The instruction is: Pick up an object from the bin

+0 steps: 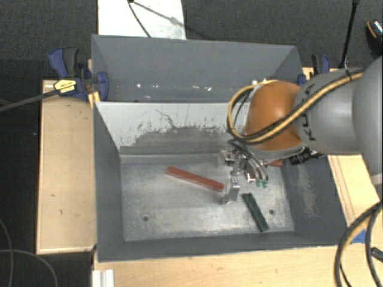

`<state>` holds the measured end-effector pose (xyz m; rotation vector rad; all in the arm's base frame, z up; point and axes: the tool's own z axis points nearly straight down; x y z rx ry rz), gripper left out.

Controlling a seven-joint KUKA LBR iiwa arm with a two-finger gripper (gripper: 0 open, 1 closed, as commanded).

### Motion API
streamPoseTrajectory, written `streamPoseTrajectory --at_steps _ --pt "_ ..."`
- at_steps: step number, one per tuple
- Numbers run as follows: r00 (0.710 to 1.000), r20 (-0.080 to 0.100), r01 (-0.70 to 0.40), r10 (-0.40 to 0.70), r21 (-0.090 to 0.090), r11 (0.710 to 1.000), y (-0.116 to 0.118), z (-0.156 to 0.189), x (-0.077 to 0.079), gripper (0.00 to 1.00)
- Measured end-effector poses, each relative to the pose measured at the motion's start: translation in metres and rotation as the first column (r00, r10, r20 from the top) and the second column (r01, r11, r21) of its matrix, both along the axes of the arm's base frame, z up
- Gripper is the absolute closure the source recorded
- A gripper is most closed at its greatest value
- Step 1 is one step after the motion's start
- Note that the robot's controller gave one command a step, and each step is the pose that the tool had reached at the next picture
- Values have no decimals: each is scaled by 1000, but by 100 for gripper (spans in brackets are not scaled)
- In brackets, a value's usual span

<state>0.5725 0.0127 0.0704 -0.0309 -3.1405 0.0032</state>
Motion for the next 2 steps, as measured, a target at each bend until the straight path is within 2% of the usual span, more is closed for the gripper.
streamPoseTrajectory --at_steps 1,2 --pt "1000 1 1 -1 3 1000 3 0 0 100" --pt "952 11 -306 306 0 952 10 157 -6 100"
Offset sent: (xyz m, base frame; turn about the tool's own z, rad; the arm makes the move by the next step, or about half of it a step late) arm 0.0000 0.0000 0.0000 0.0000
